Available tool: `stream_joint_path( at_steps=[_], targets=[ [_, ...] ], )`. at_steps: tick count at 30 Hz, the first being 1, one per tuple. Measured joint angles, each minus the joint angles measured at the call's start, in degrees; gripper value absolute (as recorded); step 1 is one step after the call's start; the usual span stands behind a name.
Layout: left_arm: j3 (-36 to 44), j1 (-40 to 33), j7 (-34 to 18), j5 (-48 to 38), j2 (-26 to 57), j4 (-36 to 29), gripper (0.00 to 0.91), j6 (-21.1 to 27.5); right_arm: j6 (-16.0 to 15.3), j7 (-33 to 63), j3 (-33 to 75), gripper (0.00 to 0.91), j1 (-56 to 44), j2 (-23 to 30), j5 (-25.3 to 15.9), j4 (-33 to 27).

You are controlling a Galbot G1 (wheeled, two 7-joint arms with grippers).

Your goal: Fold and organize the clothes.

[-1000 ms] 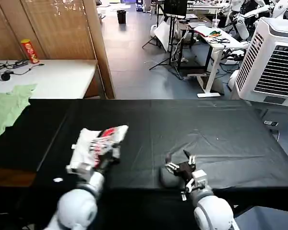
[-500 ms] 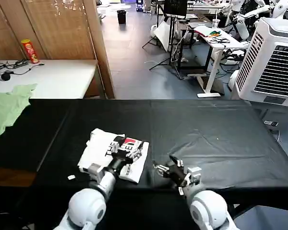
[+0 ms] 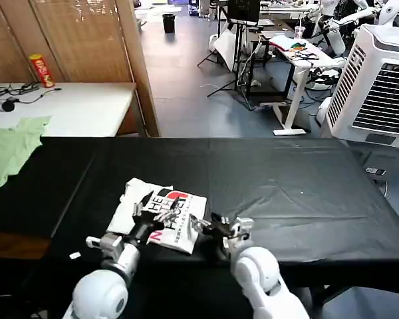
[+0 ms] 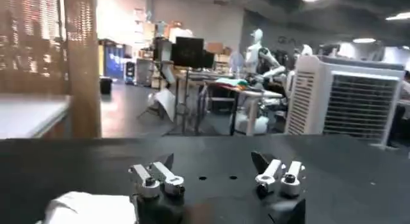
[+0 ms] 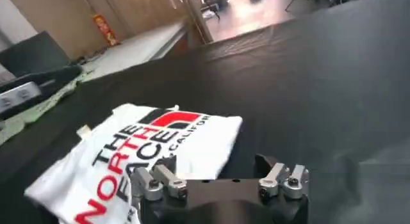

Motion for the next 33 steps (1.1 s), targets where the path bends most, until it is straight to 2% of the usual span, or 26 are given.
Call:
stream_joint_path(
  at_steps=[1, 2, 4, 13, 17, 18, 19, 20, 23, 28, 33],
  targets=[
    [-0.4, 0.4, 0.0, -0.1, 0.0, -0.2, 0.878, -0.1, 0.2, 0.0, 0.0, 0.146, 0.4, 0.4, 0.0, -0.6],
    [-0.9, 0.8, 0.0, -0.1, 0.1, -0.5, 0.878, -0.3, 0.3, 0.0, 0.0, 0.078, 0.7, 0.8, 0.1, -1.3],
    [-1.8, 1.7, 0.0, -0.2, 0.1, -1.0, 0.878, -0.6, 0.4, -0.1, -0.1, 0.029, 1.4, 1.5, 0.1, -2.4],
    [-5.5, 5.0, 0.0, 0.0, -0.3, -1.8, 0.878, -2.0, -0.2, -1.1, 1.5, 0.000, 5.0, 0.2, 0.4, -4.3],
    [-6.8, 6.0, -0.1, 0.3, -0.3, -1.8, 0.878, -2.9, -4.4, -1.7, 3.5, 0.000, 7.5, -3.4, -1.7, -4.8],
    [-7.0, 6.3, -0.1, 0.3, -0.3, -1.7, 0.878, -3.0, -5.5, -2.2, 4.1, 0.068, 8.1, -4.7, -2.5, -5.1],
    [-7.2, 6.5, -0.1, 0.4, -0.3, -1.5, 0.878, -3.2, -6.0, -2.9, 4.6, 0.332, 8.5, -5.9, -3.1, -5.3],
    [-7.3, 6.6, -0.1, 0.6, -0.3, -1.3, 0.878, -3.4, -6.2, -3.8, 5.0, 0.878, 8.7, -7.3, -3.9, -5.3],
    [-7.2, 6.5, -0.3, 0.7, -0.5, -0.9, 0.878, -3.4, -5.9, -6.1, 6.1, 0.878, 8.8, -10.7, -5.7, -5.0],
    [-6.5, 6.2, -2.4, -0.2, -0.4, -0.7, 0.878, -3.3, -3.1, -8.1, 7.7, 0.878, 7.2, -15.8, -6.7, -2.1],
    [-6.6, 6.4, -2.8, 1.0, 0.2, 0.4, 0.878, -5.3, 1.3, -5.9, 9.5, 0.878, 2.5, -19.7, -7.4, 3.3]
  ],
)
